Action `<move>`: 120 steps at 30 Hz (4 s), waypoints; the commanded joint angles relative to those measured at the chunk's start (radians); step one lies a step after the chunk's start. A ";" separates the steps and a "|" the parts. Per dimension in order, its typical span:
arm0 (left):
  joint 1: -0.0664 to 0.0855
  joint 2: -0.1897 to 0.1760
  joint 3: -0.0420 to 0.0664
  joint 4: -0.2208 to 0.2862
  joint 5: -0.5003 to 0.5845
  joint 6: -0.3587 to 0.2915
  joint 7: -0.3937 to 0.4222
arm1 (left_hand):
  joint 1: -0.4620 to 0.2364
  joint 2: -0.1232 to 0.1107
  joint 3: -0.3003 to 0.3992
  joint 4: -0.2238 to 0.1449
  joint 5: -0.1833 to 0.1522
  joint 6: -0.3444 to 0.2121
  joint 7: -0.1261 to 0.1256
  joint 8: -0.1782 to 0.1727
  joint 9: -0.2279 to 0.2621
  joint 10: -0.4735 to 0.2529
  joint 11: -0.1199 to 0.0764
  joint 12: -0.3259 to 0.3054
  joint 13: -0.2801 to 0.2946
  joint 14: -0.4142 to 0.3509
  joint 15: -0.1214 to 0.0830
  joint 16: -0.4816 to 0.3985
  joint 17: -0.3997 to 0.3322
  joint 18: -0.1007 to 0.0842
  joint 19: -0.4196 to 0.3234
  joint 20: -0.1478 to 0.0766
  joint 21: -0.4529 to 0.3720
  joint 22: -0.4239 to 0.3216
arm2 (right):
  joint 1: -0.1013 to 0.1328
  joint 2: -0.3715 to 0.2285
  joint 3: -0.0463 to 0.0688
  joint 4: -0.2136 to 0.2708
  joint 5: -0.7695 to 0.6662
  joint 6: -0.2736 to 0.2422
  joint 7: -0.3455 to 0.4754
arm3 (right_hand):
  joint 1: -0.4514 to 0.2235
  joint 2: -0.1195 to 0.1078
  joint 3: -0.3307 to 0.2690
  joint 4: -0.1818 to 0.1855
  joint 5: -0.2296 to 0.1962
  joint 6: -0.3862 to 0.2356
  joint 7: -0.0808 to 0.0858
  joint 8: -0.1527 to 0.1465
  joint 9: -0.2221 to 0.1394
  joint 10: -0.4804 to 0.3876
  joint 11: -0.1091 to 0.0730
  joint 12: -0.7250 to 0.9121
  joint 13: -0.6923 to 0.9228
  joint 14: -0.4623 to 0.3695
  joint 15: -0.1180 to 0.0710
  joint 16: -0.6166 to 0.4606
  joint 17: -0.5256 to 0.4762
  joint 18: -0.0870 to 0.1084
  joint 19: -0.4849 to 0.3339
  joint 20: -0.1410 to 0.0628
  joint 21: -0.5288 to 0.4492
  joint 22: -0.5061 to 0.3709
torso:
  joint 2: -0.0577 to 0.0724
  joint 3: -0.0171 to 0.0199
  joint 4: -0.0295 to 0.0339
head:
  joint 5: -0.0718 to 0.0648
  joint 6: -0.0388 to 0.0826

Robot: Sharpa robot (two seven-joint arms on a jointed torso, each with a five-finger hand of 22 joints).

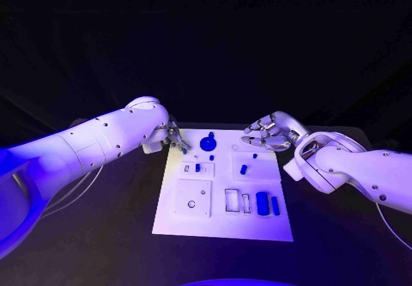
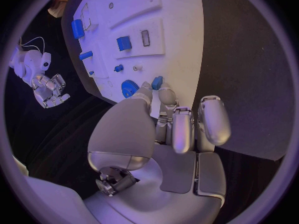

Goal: Assemble the parts on the task board

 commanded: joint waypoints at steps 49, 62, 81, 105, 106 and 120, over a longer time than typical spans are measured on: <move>-0.034 -0.257 -0.004 0.408 0.159 -0.254 -0.002 | -0.061 -0.096 0.645 -0.245 0.003 0.024 -0.021 0.042 0.042 0.065 -0.020 -0.026 -0.021 0.062 -0.018 -0.004 0.112 -0.004 0.022 -0.013 0.025 0.042 | 0.000 -0.014 0.000 0.007 -0.008 0.008 0.007 | -0.005 0.011 -0.001 0.004 0.007 0.003 -0.001 0.008 0.002 -0.002 -0.005 -0.002 0.002 0.051 -0.008 -0.006 0.058 0.020 -0.007 -0.003 -0.006 0.141 | -0.017 0.0066 0.0114 | 0.017 -0.012; -0.066 -0.253 -0.008 0.439 0.016 -0.256 0.000 | -0.078 -0.107 0.671 -0.257 0.003 0.029 -0.025 0.054 0.052 0.082 -0.024 -0.014 -0.008 0.063 -0.021 -0.003 0.113 -0.006 0.025 -0.014 0.029 0.049 | 0.000 -0.014 0.000 0.007 -0.013 0.008 0.007 | -0.005 0.011 -0.001 0.004 0.007 0.003 -0.001 0.008 0.002 -0.002 -0.005 -0.002 0.002 0.051 -0.008 -0.006 0.058 0.020 -0.007 -0.003 -0.006 0.141 | -0.015 0.0071 0.0110 | 0.015 -0.016; -0.078 -0.233 -0.012 0.437 -0.035 -0.203 -0.019 | -0.091 -0.111 0.680 -0.258 0.003 0.033 -0.028 0.061 0.058 0.089 -0.027 -0.013 -0.007 0.063 -0.023 -0.003 0.113 -0.006 0.027 -0.015 0.031 0.053 | -0.001 -0.016 0.000 0.011 -0.014 0.009 0.005 | -0.005 0.012 -0.001 0.004 0.008 0.003 -0.002 0.009 0.002 -0.003 -0.005 -0.003 0.000 0.051 -0.008 -0.008 0.056 0.021 -0.007 -0.003 -0.007 0.141 | -0.016 0.0084 0.0108 | 0.015 -0.015; -0.092 -0.217 -0.015 0.421 -0.052 -0.141 -0.043 | -0.109 -0.108 0.690 -0.256 0.003 0.038 -0.032 0.072 0.070 0.095 -0.029 -0.009 -0.001 0.063 -0.025 -0.004 0.113 -0.007 0.028 -0.016 0.033 0.056 | -0.001 -0.017 0.000 0.013 -0.014 0.009 0.006 | -0.005 0.012 -0.001 0.004 0.008 0.003 -0.002 0.009 0.002 -0.003 -0.005 -0.003 0.000 0.051 -0.008 -0.008 0.056 0.021 -0.007 -0.003 -0.007 0.141 | -0.015 0.0069 0.0105 | 0.017 -0.023; -0.093 -0.218 -0.015 0.422 -0.051 -0.137 -0.043 | -0.109 -0.109 0.691 -0.256 0.003 0.038 -0.032 0.072 0.070 0.096 -0.030 -0.008 -0.001 0.063 -0.025 -0.004 0.113 -0.007 0.028 -0.017 0.032 0.055 | -0.001 -0.017 0.000 0.013 -0.014 0.009 0.006 | -0.005 0.012 -0.001 0.004 0.008 0.003 -0.002 0.009 0.002 -0.003 -0.005 -0.003 0.000 0.051 -0.008 -0.008 0.056 0.021 -0.007 -0.003 -0.007 0.141 | -0.014 0.0067 0.0102 | 0.017 -0.023; -0.093 -0.221 -0.014 0.425 -0.034 -0.126 -0.047 | -0.113 -0.109 0.697 -0.259 0.003 0.039 -0.034 0.077 0.076 0.098 -0.031 -0.006 0.002 0.063 -0.025 -0.003 0.113 -0.007 0.028 -0.017 0.033 0.057 | -0.001 -0.017 0.000 0.012 -0.014 0.009 0.006 | -0.005 0.012 -0.001 0.004 0.008 0.003 -0.002 0.009 0.002 -0.003 -0.005 -0.003 0.000 0.051 -0.008 -0.008 0.056 0.021 -0.007 -0.003 -0.007 0.141 | -0.015 0.0074 0.0109 | 0.018 -0.024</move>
